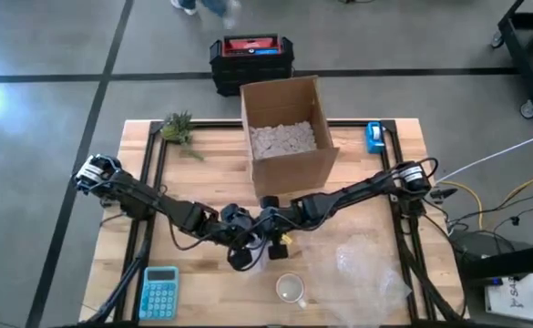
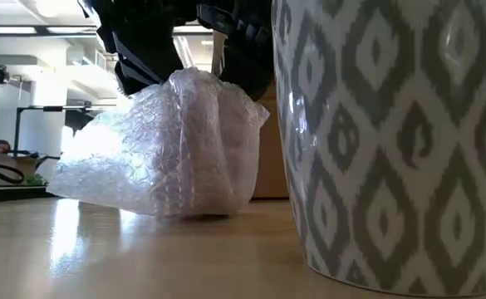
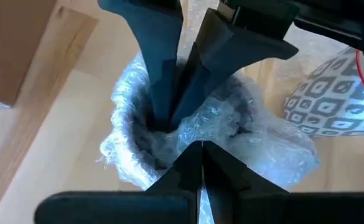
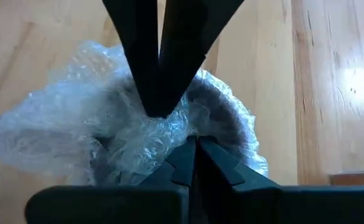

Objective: Wrap mug
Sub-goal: Wrap the purple mug with the left bubble wrap

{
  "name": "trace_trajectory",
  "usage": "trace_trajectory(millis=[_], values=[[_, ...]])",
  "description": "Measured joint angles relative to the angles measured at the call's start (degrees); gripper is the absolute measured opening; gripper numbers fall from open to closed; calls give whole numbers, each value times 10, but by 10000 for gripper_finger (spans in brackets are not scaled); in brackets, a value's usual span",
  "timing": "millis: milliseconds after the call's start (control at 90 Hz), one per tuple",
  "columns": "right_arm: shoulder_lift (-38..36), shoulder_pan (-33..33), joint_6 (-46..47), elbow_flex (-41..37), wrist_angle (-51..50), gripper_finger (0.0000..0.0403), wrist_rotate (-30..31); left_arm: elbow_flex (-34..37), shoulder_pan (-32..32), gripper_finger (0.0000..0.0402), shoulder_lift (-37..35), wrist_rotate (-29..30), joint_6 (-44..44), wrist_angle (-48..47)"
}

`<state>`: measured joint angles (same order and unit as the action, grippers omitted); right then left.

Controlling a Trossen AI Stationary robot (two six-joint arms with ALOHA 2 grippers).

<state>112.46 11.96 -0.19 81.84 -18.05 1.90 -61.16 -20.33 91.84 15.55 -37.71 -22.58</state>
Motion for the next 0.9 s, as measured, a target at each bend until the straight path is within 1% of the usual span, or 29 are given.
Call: trace_trajectory(millis=[100,256,400,544,622,778,900], values=[[0,0,-4,0,1,2,-1,6,1,0,14,-2,-2,6],[-9,-1,-18,1,-9,2,-5,15,2,0,22,-26,-8,20],[-36,-2,-40,0,-35,2,1,16,4,0,21,-35,-7,19],[-79,-2,-65,3,-32,2,5,17,6,0,18,-41,2,37],[-87,1,-67,4,-34,2,4,18,5,0,18,-39,10,46],[-84,6,-64,3,-40,2,2,18,5,0,18,-39,14,52],[-51,6,-58,4,-38,2,-11,18,5,0,18,-39,13,55]])
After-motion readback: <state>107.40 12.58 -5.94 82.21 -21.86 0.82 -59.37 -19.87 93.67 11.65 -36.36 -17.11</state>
